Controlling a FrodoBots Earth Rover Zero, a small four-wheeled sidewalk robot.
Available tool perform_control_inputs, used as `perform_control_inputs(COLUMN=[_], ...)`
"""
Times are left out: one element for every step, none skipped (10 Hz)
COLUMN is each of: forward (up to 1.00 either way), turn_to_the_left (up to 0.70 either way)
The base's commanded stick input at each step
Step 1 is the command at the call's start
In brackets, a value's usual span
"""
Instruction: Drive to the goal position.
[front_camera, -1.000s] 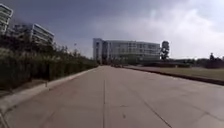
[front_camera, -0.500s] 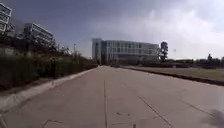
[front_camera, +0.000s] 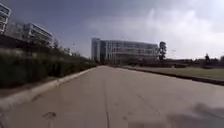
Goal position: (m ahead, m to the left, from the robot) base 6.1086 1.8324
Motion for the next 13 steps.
perform_control_inputs(forward=[-0.7, -0.7, -0.7, -0.6, -0.45, -0.45, -0.42, -0.24, 0.0, 0.0, 0.0, 0.33, 0.7], turn_to_the_left=[0.0, 0.0, 0.0, 0.0, 0.0, 0.0, 0.0, 0.0, 0.01, 0.05, 0.09, 0.12, 0.14])
